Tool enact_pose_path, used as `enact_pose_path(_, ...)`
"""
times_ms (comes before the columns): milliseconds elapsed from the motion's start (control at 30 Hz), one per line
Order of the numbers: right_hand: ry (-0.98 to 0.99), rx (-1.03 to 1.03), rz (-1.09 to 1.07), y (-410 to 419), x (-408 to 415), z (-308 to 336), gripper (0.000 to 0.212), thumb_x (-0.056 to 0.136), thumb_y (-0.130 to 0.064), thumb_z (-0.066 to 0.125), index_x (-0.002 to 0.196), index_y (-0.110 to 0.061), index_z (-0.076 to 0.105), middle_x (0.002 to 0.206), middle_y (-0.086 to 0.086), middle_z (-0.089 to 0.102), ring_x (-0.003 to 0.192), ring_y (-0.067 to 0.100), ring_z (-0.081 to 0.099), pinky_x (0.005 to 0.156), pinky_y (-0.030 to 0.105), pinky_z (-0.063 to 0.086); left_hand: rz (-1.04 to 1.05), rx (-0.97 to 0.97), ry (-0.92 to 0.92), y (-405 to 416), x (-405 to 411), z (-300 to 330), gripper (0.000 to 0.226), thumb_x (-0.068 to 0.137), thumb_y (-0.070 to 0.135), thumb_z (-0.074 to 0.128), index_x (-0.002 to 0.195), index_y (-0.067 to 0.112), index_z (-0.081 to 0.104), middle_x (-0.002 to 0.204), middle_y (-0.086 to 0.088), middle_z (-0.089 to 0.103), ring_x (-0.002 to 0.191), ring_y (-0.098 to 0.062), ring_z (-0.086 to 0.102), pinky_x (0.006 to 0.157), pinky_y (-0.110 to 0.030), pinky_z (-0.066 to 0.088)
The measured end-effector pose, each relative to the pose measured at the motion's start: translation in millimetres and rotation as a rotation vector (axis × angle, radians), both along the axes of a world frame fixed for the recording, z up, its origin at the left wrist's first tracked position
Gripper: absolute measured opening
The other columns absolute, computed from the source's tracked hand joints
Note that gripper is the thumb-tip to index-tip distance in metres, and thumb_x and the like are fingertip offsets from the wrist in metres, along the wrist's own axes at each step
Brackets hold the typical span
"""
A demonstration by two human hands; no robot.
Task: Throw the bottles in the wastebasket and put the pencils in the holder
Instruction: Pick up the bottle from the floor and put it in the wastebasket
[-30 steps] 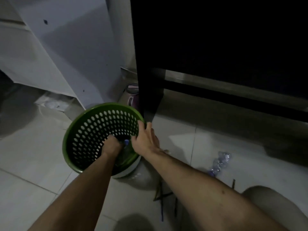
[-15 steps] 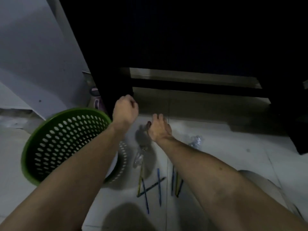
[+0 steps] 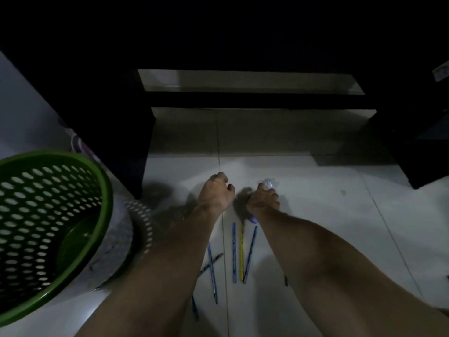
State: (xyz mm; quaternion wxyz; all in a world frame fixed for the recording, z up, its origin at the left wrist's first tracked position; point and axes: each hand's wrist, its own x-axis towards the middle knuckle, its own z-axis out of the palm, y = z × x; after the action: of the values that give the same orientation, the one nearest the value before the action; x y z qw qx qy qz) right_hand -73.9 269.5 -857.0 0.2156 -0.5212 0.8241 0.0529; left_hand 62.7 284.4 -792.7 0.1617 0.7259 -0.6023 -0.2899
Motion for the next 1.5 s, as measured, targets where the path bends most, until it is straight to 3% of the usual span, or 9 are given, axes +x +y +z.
enact_pose_path(300,-0.068,-0.053,-0.126,-12.4,-2.6,-57.7,0.061,0.098,-0.023,0.056,0.151,-0.027,0.026,0.129,0.016,0.041,0.111,0.032,0.054,0.083,0.039,0.044,0.027,-0.06,-0.029,-8.3,22.1,-45.3,0.028,0.093,0.027,0.059,0.117,0.011,0.058,0.118,-0.009,0.063,0.106,-0.025,0.06,0.094,-0.033,0.051)
enact_pose_path(433,-0.245,-0.13,-0.052,-12.3,15.6,-35.6,0.064,0.092,-0.02,0.066,0.146,-0.027,0.033,0.129,0.016,0.038,0.103,0.033,0.058,0.089,0.043,0.054,0.074,-0.11,-0.028,-0.3,42.9,-29.2,0.026,0.092,0.025,0.062,0.114,0.012,0.059,0.113,-0.007,0.065,0.099,-0.021,0.06,0.082,-0.025,0.046)
enact_pose_path(533,-0.311,-0.13,-0.01,-13.8,30.2,-23.6,0.068,0.092,-0.02,0.067,0.149,-0.027,0.031,0.134,0.016,0.035,0.103,0.032,0.059,0.091,0.041,0.054,0.062,-0.129,-0.041,-1.3,43.2,-15.0,0.026,0.091,0.026,0.063,0.113,0.013,0.059,0.112,-0.006,0.065,0.099,-0.02,0.061,0.085,-0.028,0.05)
enact_pose_path(733,-0.507,-0.178,0.299,1.4,113.2,67.3,0.067,0.089,-0.019,0.07,0.144,-0.03,0.034,0.131,0.013,0.033,0.108,0.035,0.06,0.097,0.041,0.052,0.186,-0.238,-0.029,15.0,83.7,70.9,0.018,0.088,0.021,0.06,0.104,0.011,0.062,0.105,-0.01,0.067,0.095,-0.027,0.064,0.083,-0.034,0.053)
enact_pose_path(867,-0.66,-0.235,0.417,16.7,160.7,133.5,0.05,0.093,-0.033,0.061,0.137,-0.041,0.038,0.124,0.01,0.041,0.093,0.027,0.058,0.094,0.042,0.051,0.295,-0.369,-0.019,41.4,127.4,116.1,0.012,0.084,0.015,0.063,0.093,0.007,0.065,0.094,-0.014,0.069,0.09,-0.032,0.065,0.081,-0.035,0.051)
enact_pose_path(967,-0.734,-0.358,0.56,27.3,189.9,178.4,0.063,0.089,-0.021,0.066,0.14,-0.041,0.035,0.12,0.005,0.032,0.097,0.029,0.055,0.092,0.039,0.051,0.385,-0.415,-0.075,57.0,172.8,141.7,0.012,0.083,0.014,0.063,0.092,0.006,0.064,0.09,-0.015,0.068,0.087,-0.032,0.064,0.078,-0.035,0.05)
enact_pose_path(1133,-0.858,-0.469,0.671,54.1,246.2,224.8,0.067,0.085,-0.022,0.065,0.143,-0.038,0.036,0.12,0.003,0.031,0.104,0.024,0.055,0.094,0.036,0.051,0.575,-0.398,-0.083,82.7,247.5,169.2,0.005,0.087,0.017,0.056,0.085,0.014,0.054,0.084,-0.004,0.059,0.08,-0.022,0.055,0.073,-0.029,0.042)
enact_pose_path(1333,-0.793,-0.4,0.849,80.1,316.4,223.0,0.07,0.084,-0.024,0.065,0.144,-0.04,0.034,0.119,0.004,0.034,0.104,0.028,0.055,0.091,0.035,0.051,0.748,-0.223,-0.311,118.2,340.9,143.9,0.036,0.087,0.025,0.057,0.11,-0.002,0.055,0.114,-0.027,0.057,0.108,-0.043,0.053,0.093,-0.048,0.046)
enact_pose_path(1500,-0.654,-0.149,0.842,90.1,358.5,193.1,0.058,0.087,-0.018,0.068,0.133,-0.035,0.037,0.131,0.009,0.032,0.11,0.036,0.053,0.084,0.041,0.05,0.82,-0.063,-0.458,152.2,382.2,120.3,0.047,0.082,0.03,0.058,0.119,0.002,0.05,0.126,-0.025,0.05,0.119,-0.044,0.043,0.099,-0.052,0.037)
